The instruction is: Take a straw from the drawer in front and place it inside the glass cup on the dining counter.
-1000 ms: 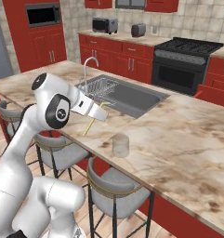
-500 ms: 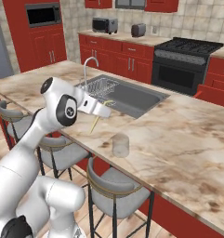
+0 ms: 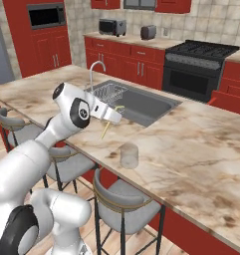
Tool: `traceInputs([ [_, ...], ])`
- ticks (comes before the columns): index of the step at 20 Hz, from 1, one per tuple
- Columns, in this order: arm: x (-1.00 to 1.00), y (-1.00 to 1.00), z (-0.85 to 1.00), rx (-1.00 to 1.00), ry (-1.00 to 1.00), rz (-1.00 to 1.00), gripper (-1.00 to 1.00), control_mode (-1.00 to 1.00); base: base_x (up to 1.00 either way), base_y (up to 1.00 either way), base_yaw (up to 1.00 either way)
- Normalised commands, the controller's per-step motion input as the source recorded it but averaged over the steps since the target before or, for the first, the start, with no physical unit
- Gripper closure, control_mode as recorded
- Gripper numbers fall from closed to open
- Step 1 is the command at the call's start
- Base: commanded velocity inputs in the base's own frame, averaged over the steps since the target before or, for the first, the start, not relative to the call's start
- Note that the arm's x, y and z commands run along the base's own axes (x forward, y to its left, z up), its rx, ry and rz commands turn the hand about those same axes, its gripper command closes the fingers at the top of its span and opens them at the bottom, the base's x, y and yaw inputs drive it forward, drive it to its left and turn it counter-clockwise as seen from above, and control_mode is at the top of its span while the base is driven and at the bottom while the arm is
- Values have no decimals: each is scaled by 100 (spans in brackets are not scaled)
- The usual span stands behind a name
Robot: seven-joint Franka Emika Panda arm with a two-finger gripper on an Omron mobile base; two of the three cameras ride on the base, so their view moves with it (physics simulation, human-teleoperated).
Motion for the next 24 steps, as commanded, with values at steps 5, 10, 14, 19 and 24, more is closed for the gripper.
traceInputs([
  [5,43,0,-25,-5,0,-1,100,-100,0,0,0],
  [10,31,0,-18,-2,0,-1,100,-100,0,0,0],
  [14,19,-2,-6,0,3,0,100,-100,0,0,0],
  [19,10,-12,-4,0,4,0,100,-100,0,0,0],
  [24,2,-18,0,0,3,0,100,-100,0,0,0],
])
